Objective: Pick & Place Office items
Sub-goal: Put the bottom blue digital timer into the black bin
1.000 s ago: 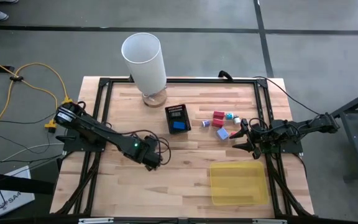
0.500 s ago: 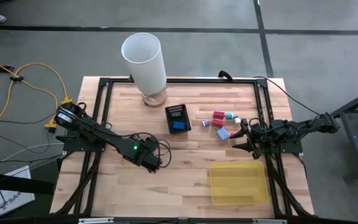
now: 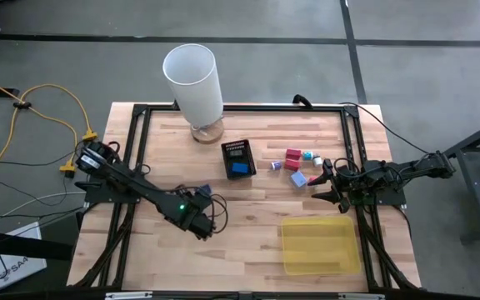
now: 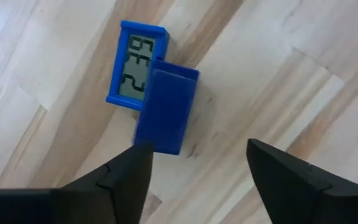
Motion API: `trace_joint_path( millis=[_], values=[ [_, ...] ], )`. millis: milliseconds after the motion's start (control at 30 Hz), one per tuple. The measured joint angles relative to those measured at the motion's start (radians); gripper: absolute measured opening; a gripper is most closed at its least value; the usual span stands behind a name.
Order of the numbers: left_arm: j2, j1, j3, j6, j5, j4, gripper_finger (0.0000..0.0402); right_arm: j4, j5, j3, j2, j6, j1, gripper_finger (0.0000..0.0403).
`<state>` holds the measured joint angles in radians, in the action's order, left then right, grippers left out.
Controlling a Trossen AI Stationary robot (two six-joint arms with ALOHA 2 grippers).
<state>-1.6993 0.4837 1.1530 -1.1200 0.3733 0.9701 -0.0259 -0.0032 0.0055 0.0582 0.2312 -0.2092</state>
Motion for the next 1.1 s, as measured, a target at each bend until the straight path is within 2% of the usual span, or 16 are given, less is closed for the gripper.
trace_joint_path(
  millis=[167, 467, 1100],
  values=[
    [-0.013, 0.007, -0.002, 0.004, 0.001, 0.003, 0.0277, 0.0, 0.0, 0.0, 0.0, 0.0, 0.0, 0.019],
    [-0.081, 0.006, -0.005, 0.043, 0.028, 0.009, 0.0277, 0.0, 0.0, 0.0, 0.0, 0.0, 0.0, 0.019],
    [-0.082, 0.002, -0.005, 0.059, 0.075, 0.076, 0.0277, 0.0, 0.0, 0.0, 0.0, 0.0, 0.0, 0.019]
  ],
)
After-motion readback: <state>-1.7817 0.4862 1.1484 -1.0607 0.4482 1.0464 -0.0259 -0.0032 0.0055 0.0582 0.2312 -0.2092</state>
